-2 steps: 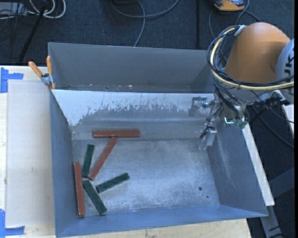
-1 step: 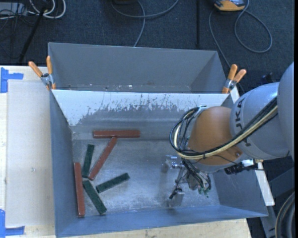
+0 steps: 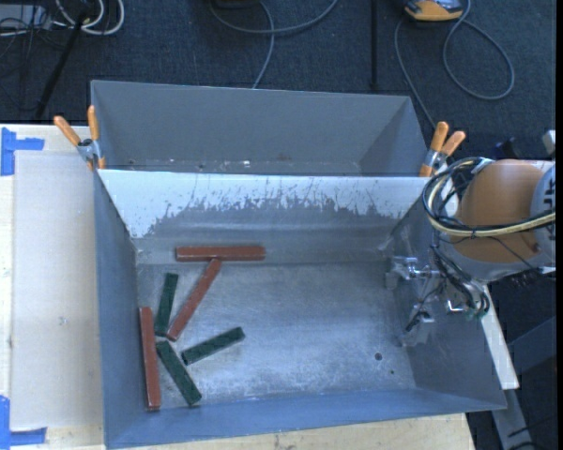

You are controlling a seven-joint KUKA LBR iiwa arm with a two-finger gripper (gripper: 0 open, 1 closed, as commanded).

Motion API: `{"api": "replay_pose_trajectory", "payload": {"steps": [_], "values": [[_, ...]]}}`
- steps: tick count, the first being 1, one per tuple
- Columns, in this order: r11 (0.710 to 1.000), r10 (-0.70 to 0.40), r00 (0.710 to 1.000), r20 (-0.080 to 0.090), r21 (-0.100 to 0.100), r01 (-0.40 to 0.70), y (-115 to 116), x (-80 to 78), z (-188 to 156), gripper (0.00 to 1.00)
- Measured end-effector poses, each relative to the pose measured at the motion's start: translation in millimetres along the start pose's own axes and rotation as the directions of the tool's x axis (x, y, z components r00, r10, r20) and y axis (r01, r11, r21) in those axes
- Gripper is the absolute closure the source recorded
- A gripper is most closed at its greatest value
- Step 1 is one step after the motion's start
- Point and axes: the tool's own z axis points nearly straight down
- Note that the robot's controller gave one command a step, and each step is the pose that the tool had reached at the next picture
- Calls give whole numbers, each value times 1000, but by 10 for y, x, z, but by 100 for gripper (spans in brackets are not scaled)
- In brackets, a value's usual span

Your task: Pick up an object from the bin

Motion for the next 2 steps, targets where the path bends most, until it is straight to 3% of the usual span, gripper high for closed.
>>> {"api": "replay_pose_trajectory", "payload": {"steps": [1, 2], "values": [[991, -131, 991, -9, -10, 131, 840, 493, -115, 0], [997, -72, 997, -1, -8, 72, 1410, 569, -581, 0]]}}
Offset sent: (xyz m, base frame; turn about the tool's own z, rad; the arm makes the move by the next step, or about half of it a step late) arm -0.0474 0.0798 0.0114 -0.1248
